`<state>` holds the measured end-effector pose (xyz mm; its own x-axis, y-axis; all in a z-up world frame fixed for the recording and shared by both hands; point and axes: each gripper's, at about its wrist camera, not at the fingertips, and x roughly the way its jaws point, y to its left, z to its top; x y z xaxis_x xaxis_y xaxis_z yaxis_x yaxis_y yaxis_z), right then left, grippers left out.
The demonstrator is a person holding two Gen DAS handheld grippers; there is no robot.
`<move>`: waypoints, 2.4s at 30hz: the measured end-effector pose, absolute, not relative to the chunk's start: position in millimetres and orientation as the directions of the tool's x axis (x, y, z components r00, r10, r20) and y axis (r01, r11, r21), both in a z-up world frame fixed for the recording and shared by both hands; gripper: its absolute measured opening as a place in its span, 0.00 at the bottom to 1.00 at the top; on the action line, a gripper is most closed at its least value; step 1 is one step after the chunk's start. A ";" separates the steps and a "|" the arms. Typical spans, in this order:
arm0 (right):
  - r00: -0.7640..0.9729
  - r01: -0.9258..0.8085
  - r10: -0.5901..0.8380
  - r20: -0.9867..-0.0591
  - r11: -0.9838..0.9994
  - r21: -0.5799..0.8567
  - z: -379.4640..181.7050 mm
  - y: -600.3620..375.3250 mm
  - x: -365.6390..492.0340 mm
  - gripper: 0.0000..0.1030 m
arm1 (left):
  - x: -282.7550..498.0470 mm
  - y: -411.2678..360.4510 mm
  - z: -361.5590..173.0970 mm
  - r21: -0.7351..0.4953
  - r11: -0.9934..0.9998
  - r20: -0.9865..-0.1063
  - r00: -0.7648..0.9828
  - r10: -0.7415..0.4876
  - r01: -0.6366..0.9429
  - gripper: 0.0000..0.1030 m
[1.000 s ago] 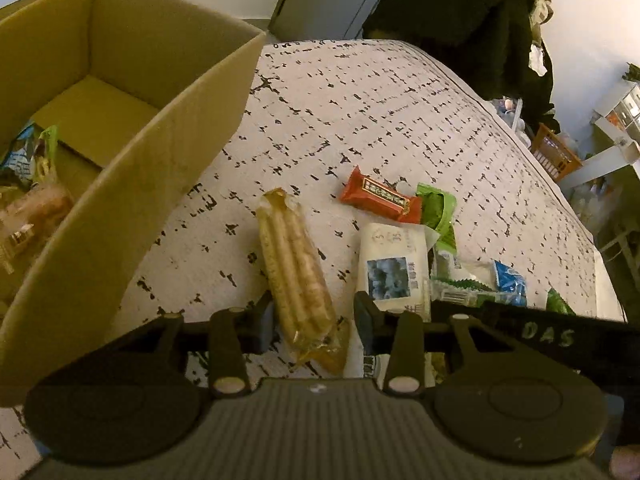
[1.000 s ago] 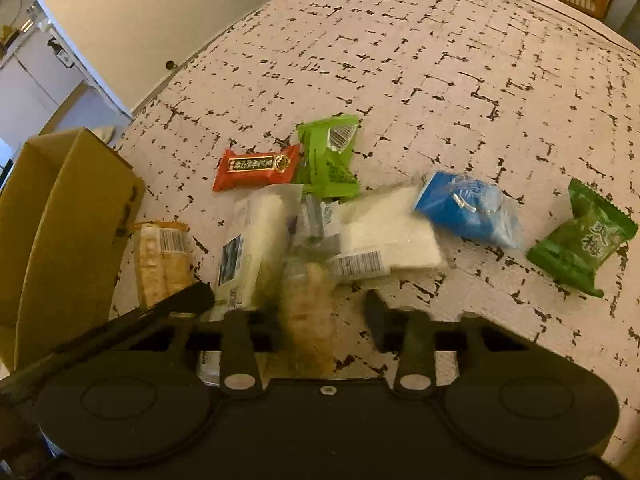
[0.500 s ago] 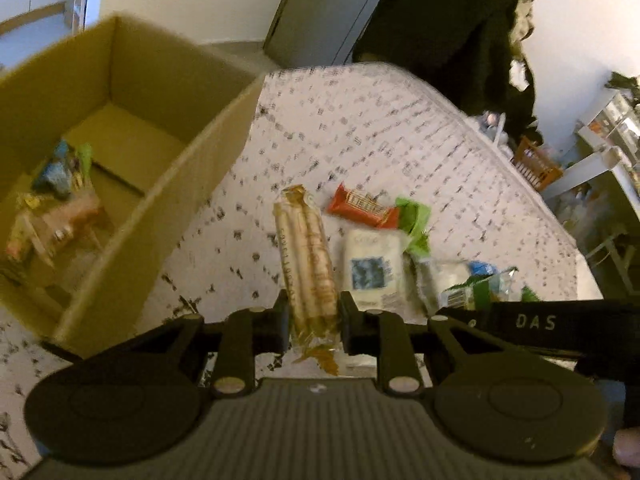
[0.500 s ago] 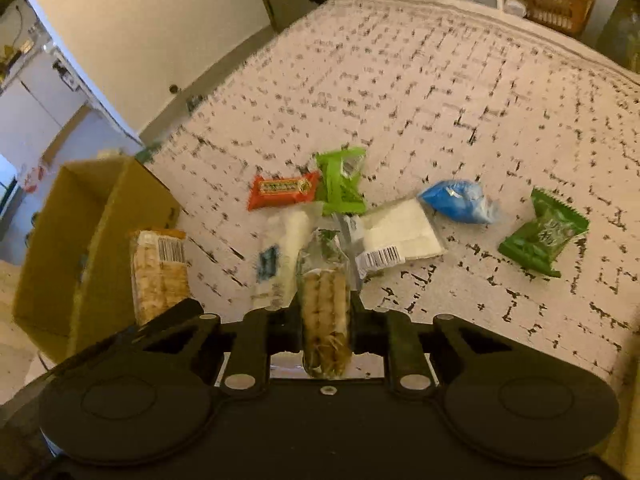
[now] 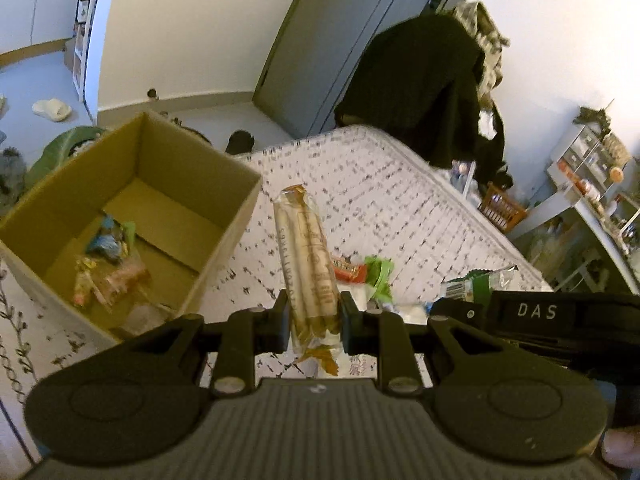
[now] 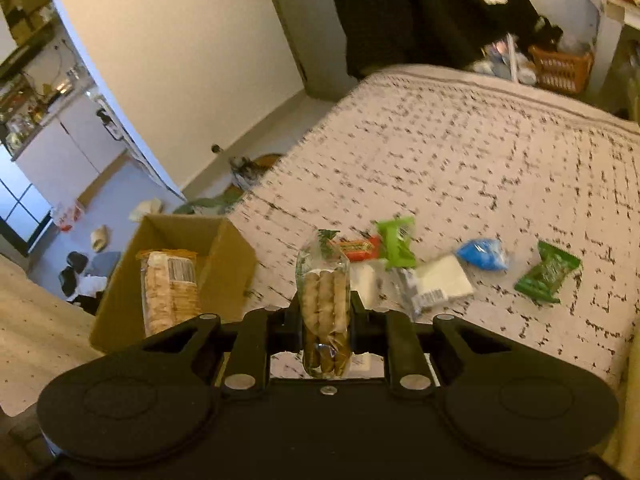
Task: Organize snacks
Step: 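Lift the wafer pack and carry it over the cardboard box, then lower the wafer pack into the box and open both grippers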
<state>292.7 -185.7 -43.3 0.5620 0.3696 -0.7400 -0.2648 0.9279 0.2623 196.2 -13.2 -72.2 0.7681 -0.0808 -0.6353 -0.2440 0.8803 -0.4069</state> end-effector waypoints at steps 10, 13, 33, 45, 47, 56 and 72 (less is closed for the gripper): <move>0.560 -0.279 0.474 -0.679 0.880 0.385 -32.8 -160.7 274.4 0.19 | 160.9 18.5 -38.5 -0.427 0.874 -0.545 0.837 -0.045 -0.231 0.22; 0.565 -0.283 0.502 -0.655 0.864 0.418 -29.6 -156.1 273.2 0.19 | 155.6 28.6 -32.7 -0.429 0.870 -0.533 0.845 -0.025 -0.245 0.22; 0.535 -0.365 0.517 -0.669 0.855 0.369 -42.2 -86.1 271.9 0.19 | 154.1 84.3 -49.8 -0.412 0.844 -0.587 0.808 0.043 -0.344 0.22; 0.486 -0.358 0.533 -0.693 0.844 0.398 -67.0 -55.8 289.2 0.19 | 168.0 113.7 -74.4 -0.422 0.818 -0.633 0.773 0.043 -0.391 0.22; 0.474 -0.360 0.536 -0.699 0.842 0.402 -72.0 -52.2 291.4 0.19 | 169.2 118.4 -76.8 -0.420 0.814 -0.635 0.771 0.052 -0.401 0.22; 0.509 -0.389 0.558 -0.655 0.828 0.404 -72.8 -50.7 289.3 0.37 | 173.7 133.2 -83.8 -0.422 0.787 -0.672 0.738 0.062 -0.451 0.28; 0.562 -0.362 0.485 -0.671 0.873 0.327 -43.4 -84.1 271.4 0.65 | 154.6 119.0 -53.4 -0.325 0.821 -0.683 0.717 0.140 -0.470 0.74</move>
<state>271.4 -84.1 -43.4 0.5618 0.4845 -0.6705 -0.3619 0.8728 0.3275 154.6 119.0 -53.4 0.7171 0.1400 -0.6828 -0.4698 0.8207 -0.3252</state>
